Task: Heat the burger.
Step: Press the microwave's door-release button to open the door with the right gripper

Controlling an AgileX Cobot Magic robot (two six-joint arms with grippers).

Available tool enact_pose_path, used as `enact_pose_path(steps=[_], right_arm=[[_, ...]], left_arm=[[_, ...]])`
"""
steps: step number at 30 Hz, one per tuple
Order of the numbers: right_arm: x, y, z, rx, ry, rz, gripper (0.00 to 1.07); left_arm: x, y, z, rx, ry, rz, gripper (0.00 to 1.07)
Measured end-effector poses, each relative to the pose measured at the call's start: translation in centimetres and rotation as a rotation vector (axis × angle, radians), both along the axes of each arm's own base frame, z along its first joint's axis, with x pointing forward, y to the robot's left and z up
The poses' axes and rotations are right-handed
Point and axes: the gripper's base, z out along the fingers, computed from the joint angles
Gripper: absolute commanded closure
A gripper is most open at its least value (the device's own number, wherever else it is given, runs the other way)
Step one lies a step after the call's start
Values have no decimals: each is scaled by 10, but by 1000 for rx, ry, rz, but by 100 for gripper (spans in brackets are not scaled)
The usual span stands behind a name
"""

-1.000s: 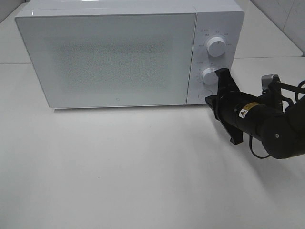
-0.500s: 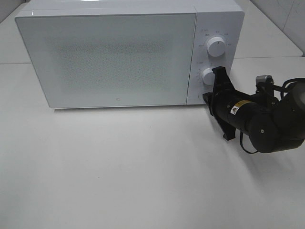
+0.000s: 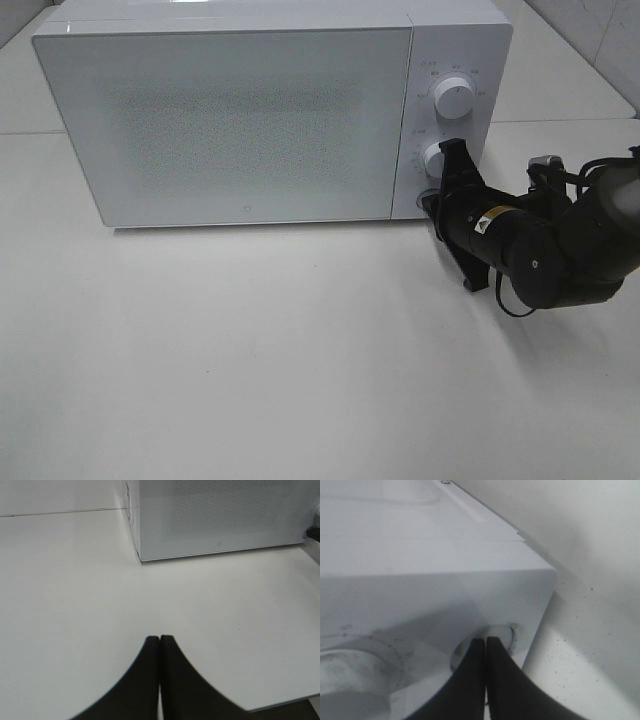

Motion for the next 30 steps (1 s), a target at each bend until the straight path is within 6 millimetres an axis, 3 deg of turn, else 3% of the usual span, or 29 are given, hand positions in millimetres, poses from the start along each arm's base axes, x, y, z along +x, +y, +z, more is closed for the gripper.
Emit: enact_pose_path(steps=[9,30], right_arm=[[0,2,-7,18,-54,-1,107],[11,6,-7,19,-3,-19,107]], left_arm=[[0,0,0,0,0,0,107],[0,0,0,0,0,0,107]])
